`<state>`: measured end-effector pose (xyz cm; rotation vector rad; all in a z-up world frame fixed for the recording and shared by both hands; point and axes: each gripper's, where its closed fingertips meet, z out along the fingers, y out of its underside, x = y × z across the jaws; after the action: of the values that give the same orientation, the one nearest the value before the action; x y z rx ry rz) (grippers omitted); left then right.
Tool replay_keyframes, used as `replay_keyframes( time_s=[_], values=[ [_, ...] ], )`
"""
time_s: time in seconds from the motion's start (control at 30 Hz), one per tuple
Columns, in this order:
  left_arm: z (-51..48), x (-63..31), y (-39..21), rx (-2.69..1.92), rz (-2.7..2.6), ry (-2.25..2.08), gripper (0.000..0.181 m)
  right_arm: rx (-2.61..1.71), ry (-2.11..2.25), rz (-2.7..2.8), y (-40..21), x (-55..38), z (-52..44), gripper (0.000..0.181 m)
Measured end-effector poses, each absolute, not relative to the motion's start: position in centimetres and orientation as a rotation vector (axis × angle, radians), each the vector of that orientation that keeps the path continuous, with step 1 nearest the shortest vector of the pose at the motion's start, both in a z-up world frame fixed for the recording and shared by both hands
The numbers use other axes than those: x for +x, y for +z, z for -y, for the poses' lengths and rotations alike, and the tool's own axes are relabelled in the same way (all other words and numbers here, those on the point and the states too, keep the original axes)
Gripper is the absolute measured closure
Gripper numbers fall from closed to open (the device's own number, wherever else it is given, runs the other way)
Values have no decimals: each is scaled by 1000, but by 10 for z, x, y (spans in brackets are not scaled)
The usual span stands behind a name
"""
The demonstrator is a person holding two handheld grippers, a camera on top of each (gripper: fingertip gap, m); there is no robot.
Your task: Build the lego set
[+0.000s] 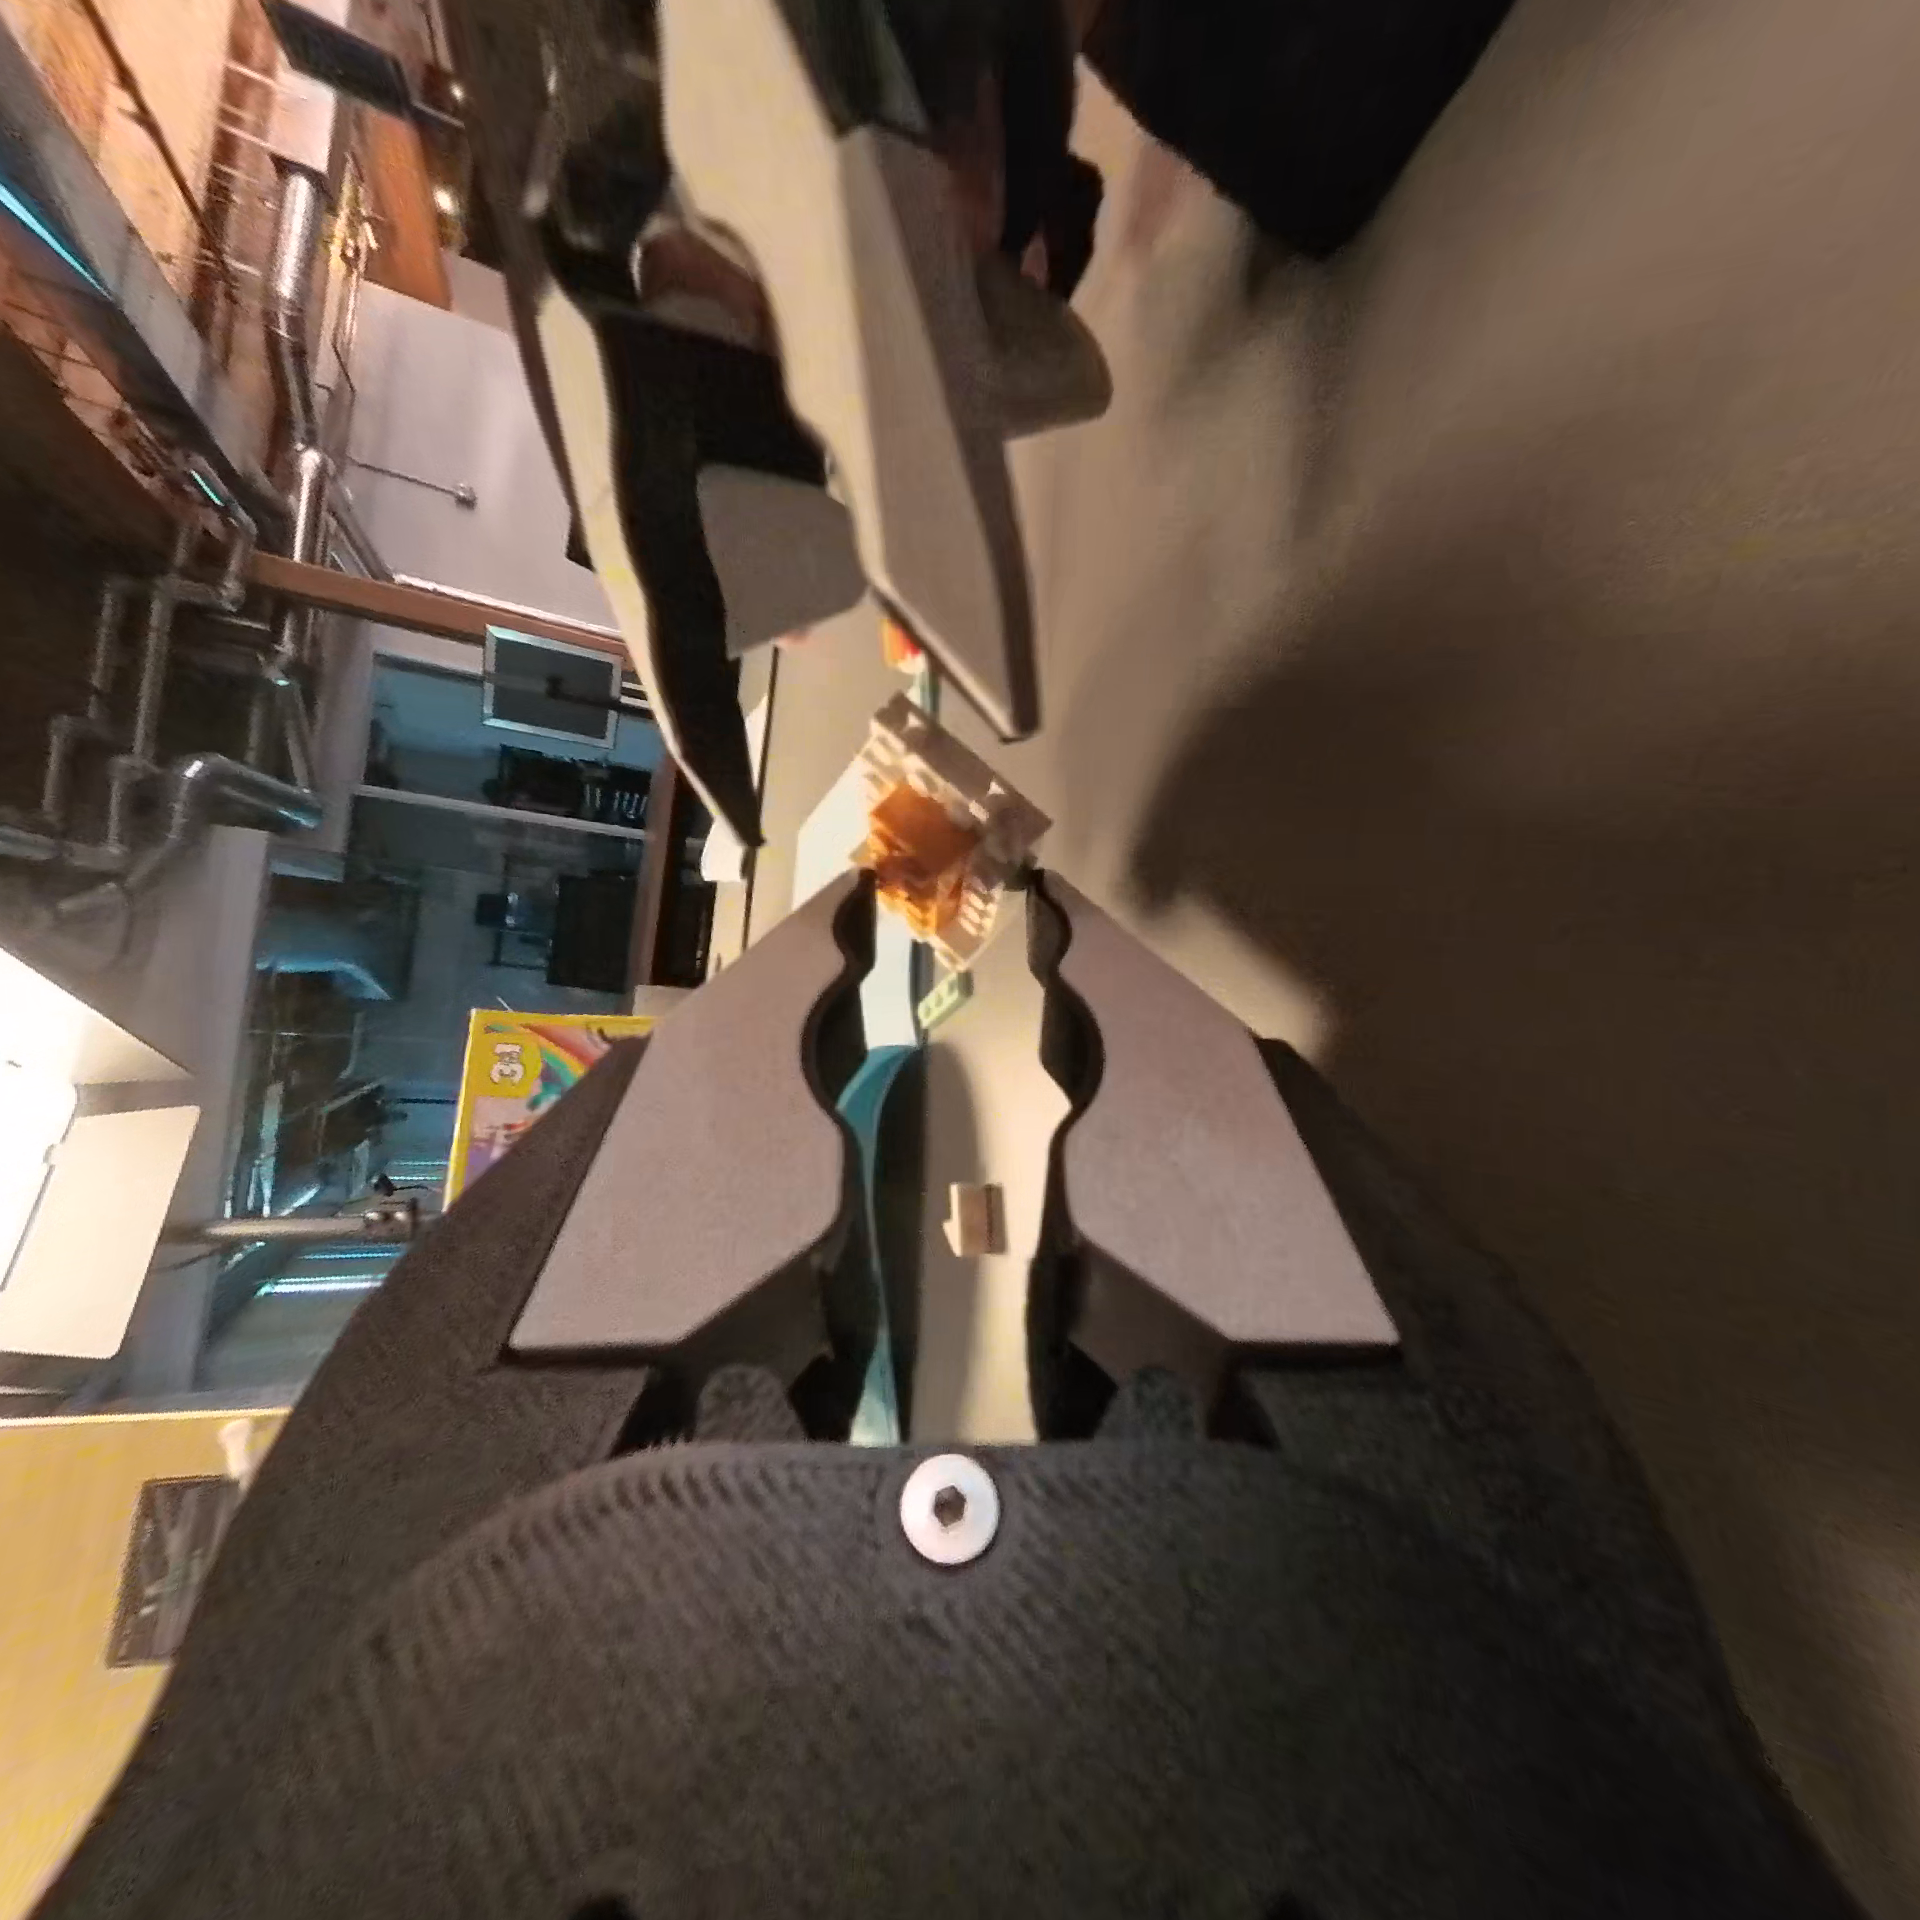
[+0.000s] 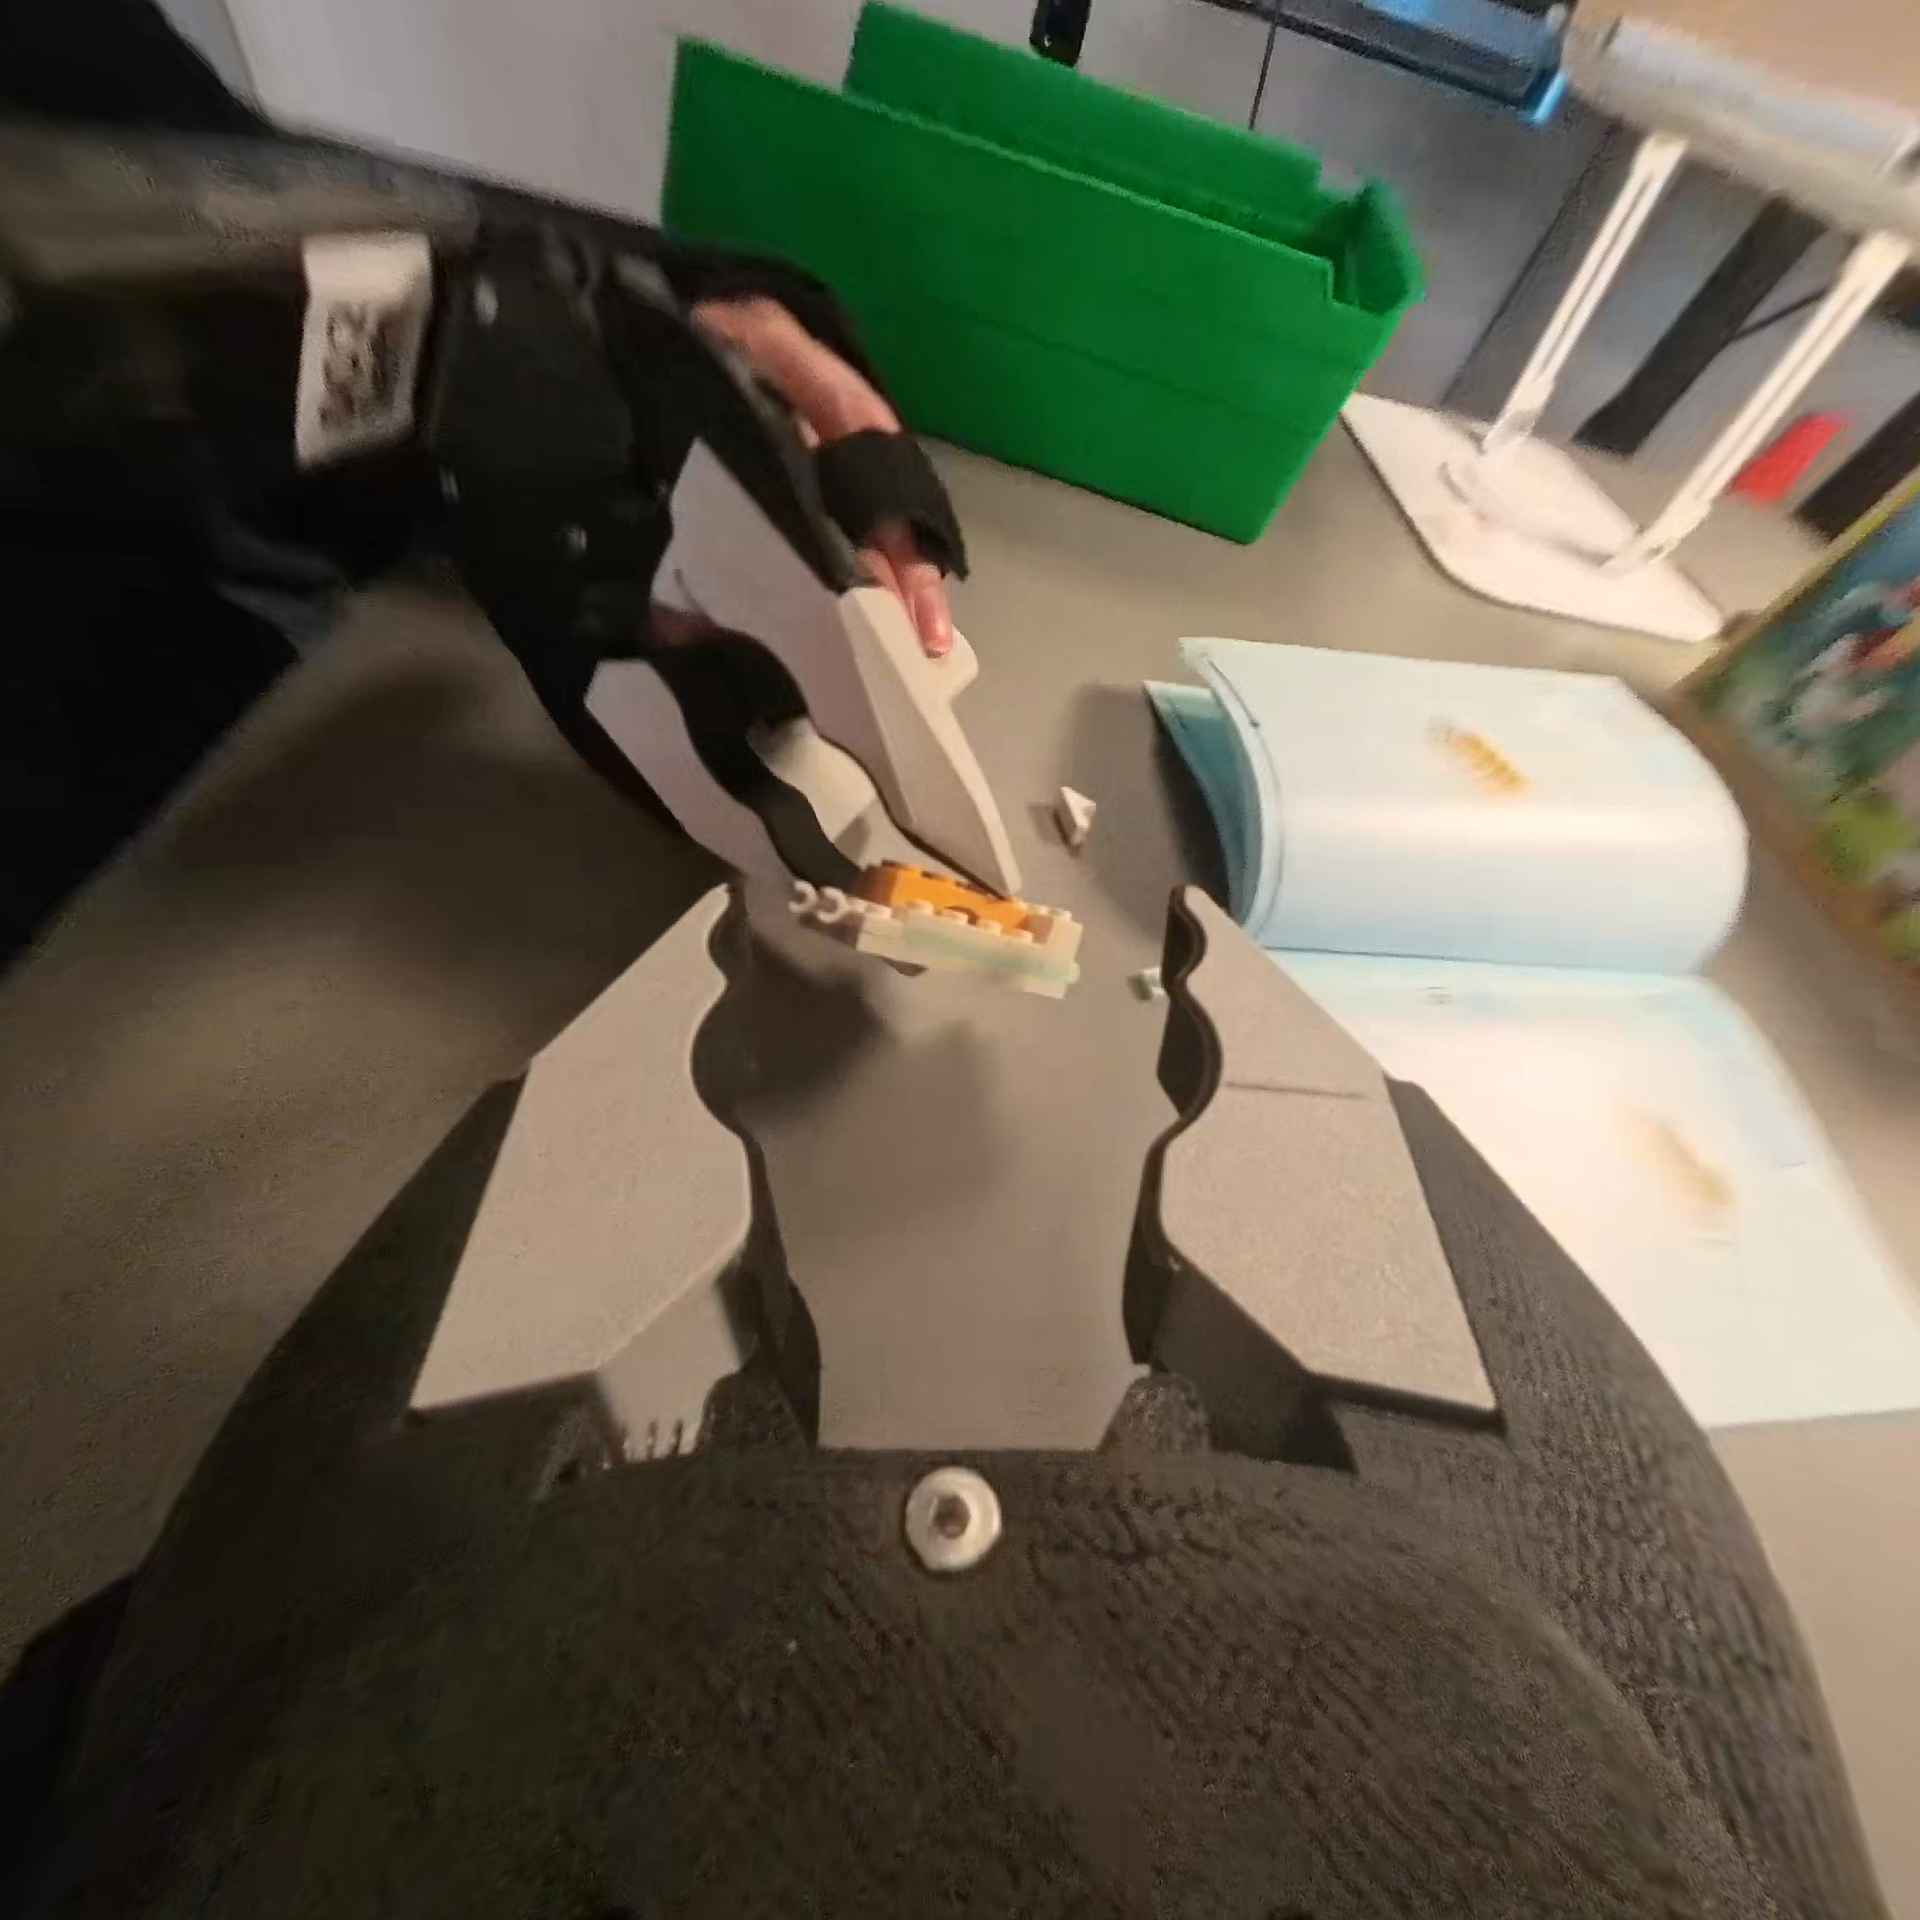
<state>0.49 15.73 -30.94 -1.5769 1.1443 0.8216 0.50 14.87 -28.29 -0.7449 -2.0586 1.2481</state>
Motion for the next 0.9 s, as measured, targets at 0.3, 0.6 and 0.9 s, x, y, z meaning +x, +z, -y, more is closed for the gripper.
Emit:
replay_keyframes(
  time_s=[0.3,0.6,0.9],
  values=[
    [-154,3,-318,-1620,-1183,706,153,-298,607,2061,-304,8,-150,140],
    [-154,4,-311,-1585,-1127,683,151,-276,489,2008,-306,1,-155,167],
    [-156,-4,-286,-1490,-997,793,152,-455,712,1901,-287,-5,-155,170]
  ],
)
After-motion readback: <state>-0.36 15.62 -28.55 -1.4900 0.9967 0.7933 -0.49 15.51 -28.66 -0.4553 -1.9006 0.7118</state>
